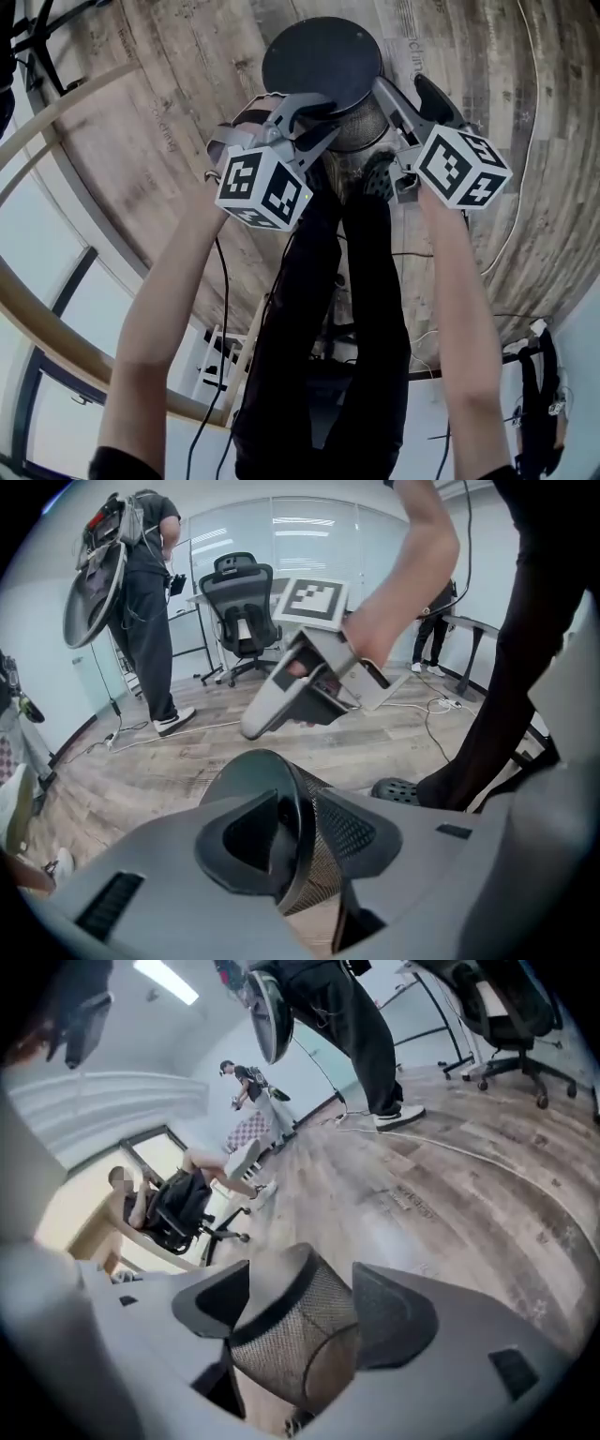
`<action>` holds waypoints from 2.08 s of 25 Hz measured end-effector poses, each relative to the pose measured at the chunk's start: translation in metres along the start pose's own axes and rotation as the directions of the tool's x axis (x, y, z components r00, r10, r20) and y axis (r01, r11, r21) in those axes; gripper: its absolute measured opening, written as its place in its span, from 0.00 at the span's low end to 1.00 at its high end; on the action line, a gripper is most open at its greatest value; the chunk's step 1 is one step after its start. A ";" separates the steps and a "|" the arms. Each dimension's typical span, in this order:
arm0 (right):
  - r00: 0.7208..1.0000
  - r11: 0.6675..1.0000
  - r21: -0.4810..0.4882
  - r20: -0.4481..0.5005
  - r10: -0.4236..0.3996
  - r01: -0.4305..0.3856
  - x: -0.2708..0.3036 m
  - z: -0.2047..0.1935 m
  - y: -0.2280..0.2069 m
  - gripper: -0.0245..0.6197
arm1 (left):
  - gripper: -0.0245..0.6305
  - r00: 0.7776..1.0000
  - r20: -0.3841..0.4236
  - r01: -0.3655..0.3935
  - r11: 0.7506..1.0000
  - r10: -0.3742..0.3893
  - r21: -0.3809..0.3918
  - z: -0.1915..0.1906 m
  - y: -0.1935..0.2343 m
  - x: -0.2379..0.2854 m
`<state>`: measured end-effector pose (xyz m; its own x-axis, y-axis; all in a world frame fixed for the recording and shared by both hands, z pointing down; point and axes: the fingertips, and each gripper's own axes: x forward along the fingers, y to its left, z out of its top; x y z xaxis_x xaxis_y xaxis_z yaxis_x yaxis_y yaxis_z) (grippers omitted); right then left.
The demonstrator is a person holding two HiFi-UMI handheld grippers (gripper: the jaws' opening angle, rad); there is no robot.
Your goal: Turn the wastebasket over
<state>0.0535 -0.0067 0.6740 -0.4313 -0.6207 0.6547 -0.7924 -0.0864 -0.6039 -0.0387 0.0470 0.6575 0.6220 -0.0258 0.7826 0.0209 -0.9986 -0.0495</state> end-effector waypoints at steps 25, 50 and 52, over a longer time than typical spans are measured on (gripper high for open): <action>0.974 0.982 -0.145 -0.174 -0.146 0.121 0.003 -0.078 -0.021 0.21 | 0.20 0.994 -0.055 0.090 0.996 -0.091 -0.016 -0.025 -0.100 0.039; 0.961 0.876 -0.471 -0.183 -0.207 0.099 -0.111 0.029 0.041 0.12 | 0.10 0.986 -0.067 -0.161 0.779 0.152 -0.607 0.072 -0.015 -0.071; 0.965 0.865 -0.491 -0.161 -0.209 0.105 -0.131 0.050 0.054 0.12 | 0.08 0.982 -0.064 -0.179 0.751 0.180 -0.635 0.092 -0.006 -0.094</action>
<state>0.0887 0.0310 0.5330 -0.3202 -0.4556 0.8306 -0.9424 0.2429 -0.2301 -0.0250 0.0602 0.5269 0.5640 -0.2081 0.7991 -0.5932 -0.7753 0.2168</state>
